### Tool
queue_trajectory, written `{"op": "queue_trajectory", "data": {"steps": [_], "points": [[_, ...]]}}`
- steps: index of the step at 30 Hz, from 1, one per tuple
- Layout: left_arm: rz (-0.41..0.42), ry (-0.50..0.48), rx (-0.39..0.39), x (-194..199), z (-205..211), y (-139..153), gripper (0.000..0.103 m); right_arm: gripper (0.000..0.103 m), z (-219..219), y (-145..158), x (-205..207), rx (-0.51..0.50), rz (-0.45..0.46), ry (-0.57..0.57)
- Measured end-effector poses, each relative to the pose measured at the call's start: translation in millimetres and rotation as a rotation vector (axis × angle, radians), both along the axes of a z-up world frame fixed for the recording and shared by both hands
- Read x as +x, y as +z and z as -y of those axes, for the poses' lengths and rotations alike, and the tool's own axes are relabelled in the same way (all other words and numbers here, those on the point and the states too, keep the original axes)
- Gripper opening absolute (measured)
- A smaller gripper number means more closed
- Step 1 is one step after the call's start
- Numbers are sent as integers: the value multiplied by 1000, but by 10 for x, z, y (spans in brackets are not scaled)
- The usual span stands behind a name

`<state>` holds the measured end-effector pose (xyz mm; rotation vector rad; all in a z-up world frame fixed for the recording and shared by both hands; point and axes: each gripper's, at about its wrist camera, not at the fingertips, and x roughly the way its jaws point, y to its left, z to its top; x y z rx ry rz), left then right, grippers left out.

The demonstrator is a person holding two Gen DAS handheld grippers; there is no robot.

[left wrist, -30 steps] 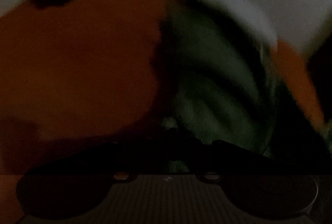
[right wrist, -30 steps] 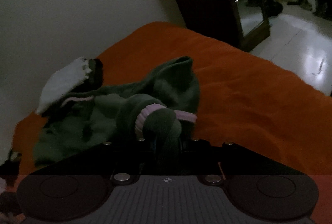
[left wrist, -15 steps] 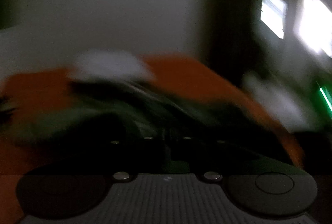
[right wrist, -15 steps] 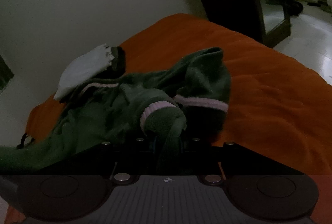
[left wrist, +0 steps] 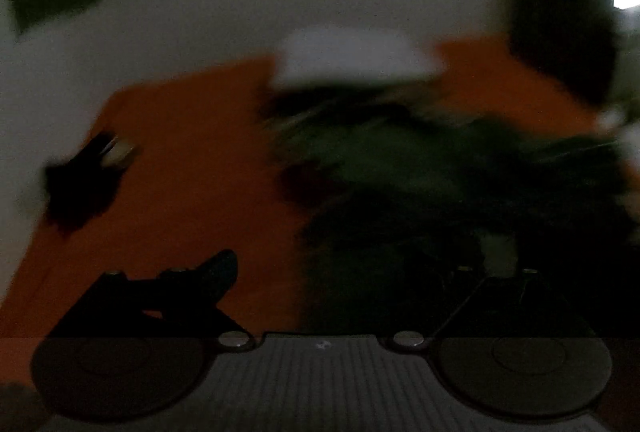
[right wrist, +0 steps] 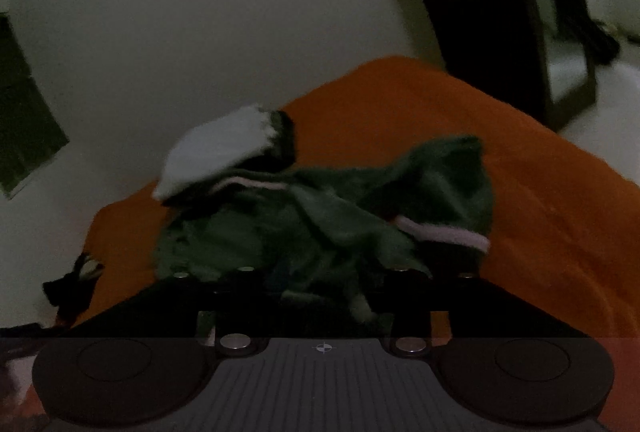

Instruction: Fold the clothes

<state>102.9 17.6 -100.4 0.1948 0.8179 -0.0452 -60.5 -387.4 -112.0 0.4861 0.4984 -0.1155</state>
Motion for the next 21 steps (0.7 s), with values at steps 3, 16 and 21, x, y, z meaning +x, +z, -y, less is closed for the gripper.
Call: {"op": "queue_trajectory", "data": {"steps": [3, 16, 21], "points": [[-145, 27, -3, 449, -196, -429, 78, 51, -143, 79, 17, -2, 23, 62], [-265, -4, -36, 782, 139, -1181, 9, 53, -394, -151, 230, 22, -47, 154], [-144, 27, -12, 685, -109, -909, 9, 53, -417, -212, 248, 34, -66, 157]]}}
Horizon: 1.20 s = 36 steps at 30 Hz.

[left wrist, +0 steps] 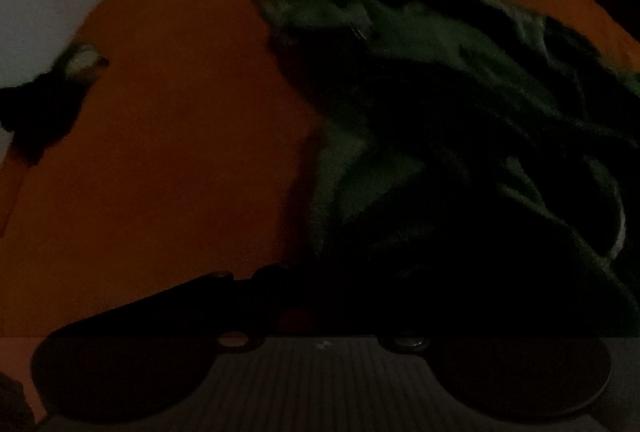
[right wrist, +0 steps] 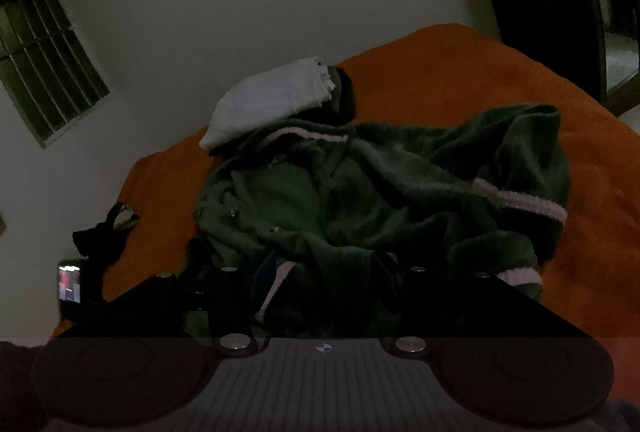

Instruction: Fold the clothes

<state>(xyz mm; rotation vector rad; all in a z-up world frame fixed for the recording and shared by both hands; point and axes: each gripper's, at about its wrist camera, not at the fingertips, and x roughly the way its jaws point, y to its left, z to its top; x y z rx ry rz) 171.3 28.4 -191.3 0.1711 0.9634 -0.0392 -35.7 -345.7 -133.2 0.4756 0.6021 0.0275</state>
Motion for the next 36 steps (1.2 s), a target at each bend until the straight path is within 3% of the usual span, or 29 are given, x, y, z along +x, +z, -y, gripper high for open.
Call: {"op": "queue_trajectory", "data": {"steps": [3, 7, 11, 14, 18, 20, 22, 24, 28, 31, 36], "points": [[76, 49, 55, -10, -190, 186, 8, 53, -55, -18, 20, 0, -6, 14], [179, 140, 202, -21, -562, 481, 8, 53, -178, -12, 35, -9, -8, 40], [239, 258, 310, -79, -1231, 837, 8, 53, -327, -16, 64, -17, -12, 79], [236, 322, 380, -28, -1787, 957, 10, 53, -431, -46, 83, -26, -22, 106], [155, 361, 478, 171, -2144, 762, 14, 53, -536, -130, 113, -32, -52, 131], [74, 374, 446, 181, -2222, 613, 21, 53, -581, -176, 134, -27, -70, 146], [73, 378, 411, 125, -2172, 537, 29, 59, -616, -236, 168, -11, -90, 171], [110, 348, 379, 18, -2025, 526, 68, 64, -616, -325, 214, 20, -117, 187], [172, 250, 276, -260, -1554, 657, 69, 65, -625, -635, 329, 89, -236, 201], [203, 136, 174, -524, -1029, 762, 71, 65, -774, -892, 367, 40, -356, 251], [172, -200, 90, -920, 4, 667, 81, 72, -942, -993, 313, -20, -407, 340]]}}
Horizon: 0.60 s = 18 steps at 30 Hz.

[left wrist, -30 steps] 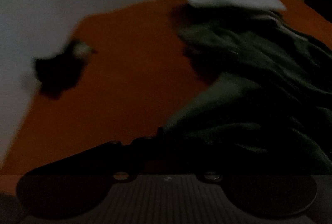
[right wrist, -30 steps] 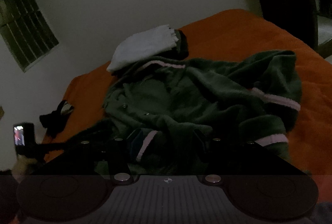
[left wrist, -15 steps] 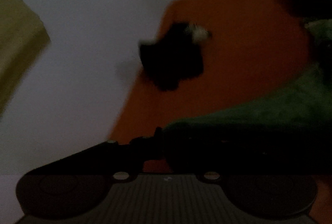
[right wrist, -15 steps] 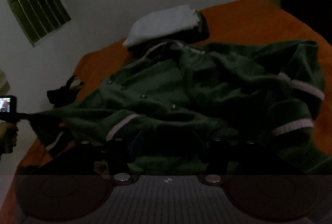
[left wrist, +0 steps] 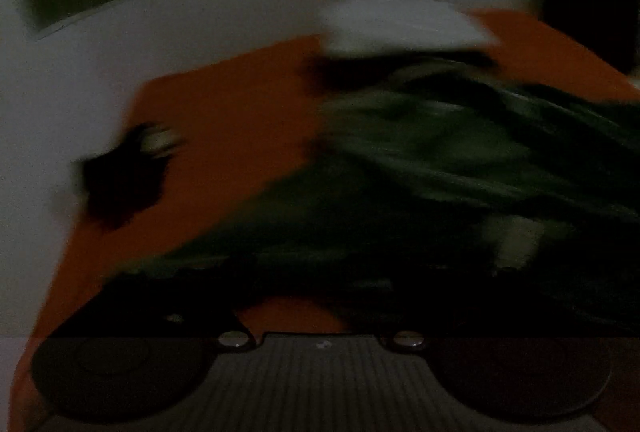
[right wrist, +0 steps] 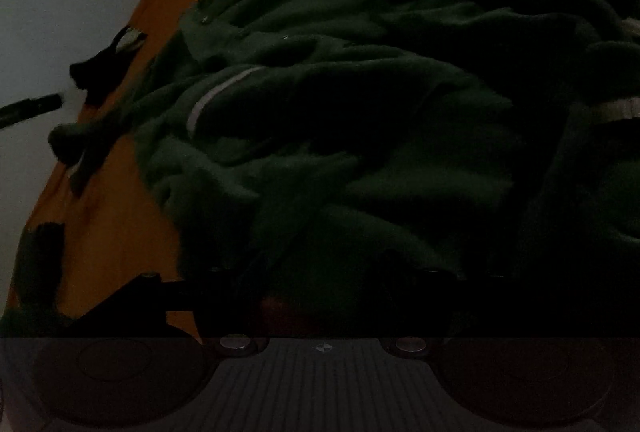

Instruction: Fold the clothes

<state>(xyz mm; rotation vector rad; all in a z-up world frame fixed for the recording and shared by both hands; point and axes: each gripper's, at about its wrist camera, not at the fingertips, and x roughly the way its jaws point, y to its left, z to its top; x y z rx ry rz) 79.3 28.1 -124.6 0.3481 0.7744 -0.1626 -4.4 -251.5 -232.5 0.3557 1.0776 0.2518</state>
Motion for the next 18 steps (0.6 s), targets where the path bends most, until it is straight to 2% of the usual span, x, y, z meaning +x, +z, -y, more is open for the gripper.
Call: {"op": "queue_trajectory", "data": {"steps": [4, 9, 11, 15, 16, 17, 18], "points": [[-72, -153, 11, -191, 624, -254, 81, 72, 9, 24, -31, -22, 32, -2], [-176, -235, -33, -362, 1123, -550, 81, 72, 253, 152, -38, -95, 116, -112], [-202, -264, -12, -426, 1308, -694, 81, 73, 409, 264, -53, -118, 166, -170], [-248, -287, 68, -470, 1643, -1025, 81, 93, 730, 414, -139, -133, 222, -268], [-259, -297, 90, -472, 1693, -1102, 79, 94, 793, 422, -156, -133, 222, -287], [-269, -313, 110, -471, 1719, -1164, 57, 94, 838, 407, -164, -125, 212, -302], [-274, -325, 118, -478, 1698, -1172, 28, 94, 875, 382, -167, -114, 200, -314]]}}
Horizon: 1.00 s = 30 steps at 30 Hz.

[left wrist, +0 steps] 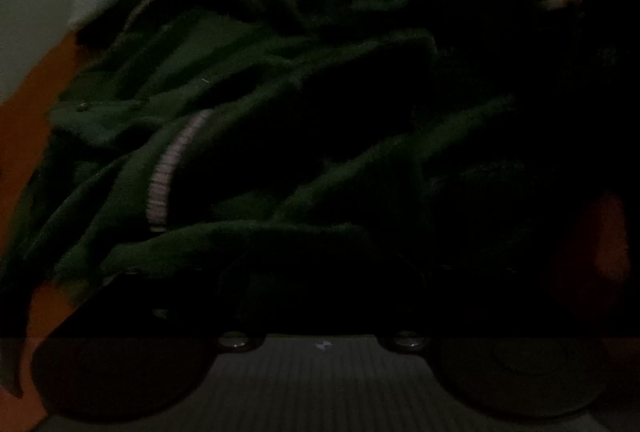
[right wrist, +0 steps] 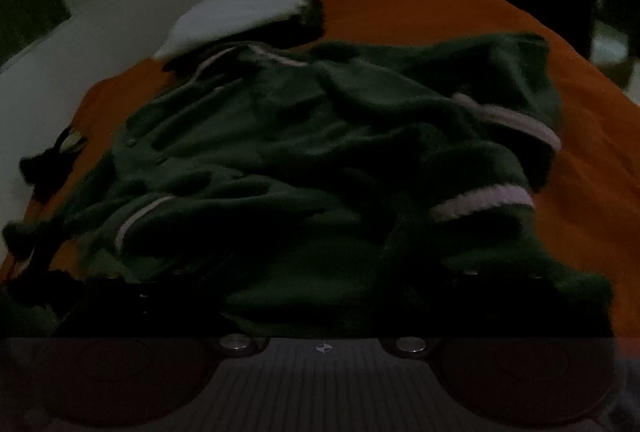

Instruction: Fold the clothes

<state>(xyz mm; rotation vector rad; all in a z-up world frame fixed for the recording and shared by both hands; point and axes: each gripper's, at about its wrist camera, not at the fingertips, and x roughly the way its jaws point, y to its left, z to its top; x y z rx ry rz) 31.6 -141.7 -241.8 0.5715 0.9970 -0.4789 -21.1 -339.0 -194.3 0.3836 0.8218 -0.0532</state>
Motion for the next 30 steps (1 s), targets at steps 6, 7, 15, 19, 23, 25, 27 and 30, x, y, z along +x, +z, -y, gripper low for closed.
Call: {"op": "queue_trajectory", "data": {"steps": [6, 7, 15, 19, 23, 25, 27, 30], "points": [[40, 45, -85, -53, -567, 520, 13, 94, -125, 48, 42, 19, 14, 55], [54, 63, -104, -63, -713, 659, 13, 94, -148, 84, 41, 15, 20, 58], [111, 146, -199, -105, -1622, 1224, 13, 94, -295, 453, 112, 8, 21, 98], [91, 122, -212, -147, -1633, 1189, 13, 94, -393, 828, 231, 43, -2, 148], [70, 89, -200, -242, -1481, 1165, 13, 94, -583, 1280, 215, -7, 45, 200], [61, 79, -183, -285, -1425, 1185, 13, 94, -632, 1432, 173, -27, 86, 217], [66, 87, -150, -296, -1386, 1212, 13, 94, -640, 1549, 138, -28, 124, 222], [71, 156, -119, -221, -1329, 1303, 13, 94, -565, 1690, 152, 0, 167, 230]]}}
